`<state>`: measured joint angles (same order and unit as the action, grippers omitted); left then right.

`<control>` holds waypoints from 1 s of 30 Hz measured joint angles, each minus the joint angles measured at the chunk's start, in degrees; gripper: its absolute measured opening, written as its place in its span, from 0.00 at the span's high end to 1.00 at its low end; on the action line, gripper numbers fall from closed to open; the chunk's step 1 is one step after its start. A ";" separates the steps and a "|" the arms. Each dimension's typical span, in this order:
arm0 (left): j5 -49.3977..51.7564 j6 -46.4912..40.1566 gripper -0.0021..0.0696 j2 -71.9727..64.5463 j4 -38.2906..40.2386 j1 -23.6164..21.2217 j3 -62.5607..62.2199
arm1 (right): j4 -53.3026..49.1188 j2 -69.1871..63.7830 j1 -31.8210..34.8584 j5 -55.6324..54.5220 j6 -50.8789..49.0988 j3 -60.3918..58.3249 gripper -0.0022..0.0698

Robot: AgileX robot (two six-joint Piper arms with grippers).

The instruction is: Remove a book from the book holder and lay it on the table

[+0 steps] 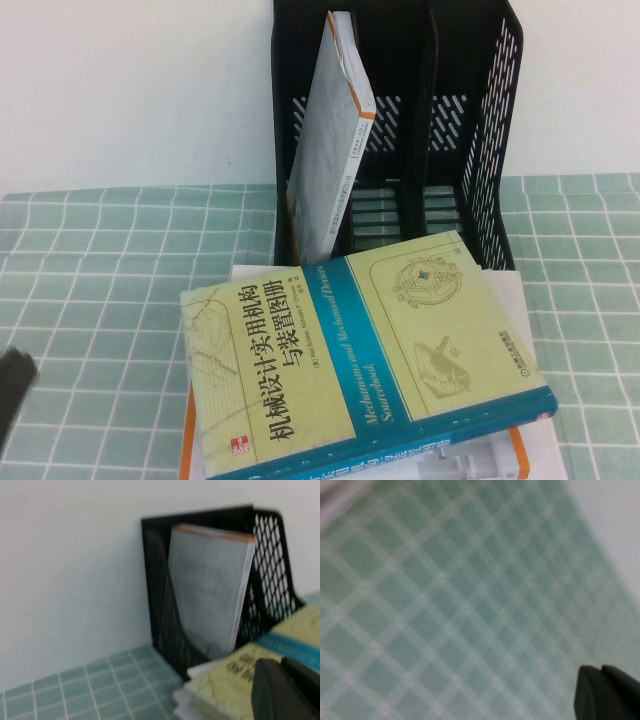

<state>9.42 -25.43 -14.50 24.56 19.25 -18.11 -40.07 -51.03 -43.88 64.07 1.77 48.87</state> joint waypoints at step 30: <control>-0.38 -1.25 0.97 0.00 0.67 0.00 6.08 | 55.08 21.48 0.00 -27.87 27.85 -25.30 0.97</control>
<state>9.04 -26.68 -14.50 25.23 19.25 -12.03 15.02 -29.55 -43.88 36.20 29.63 23.57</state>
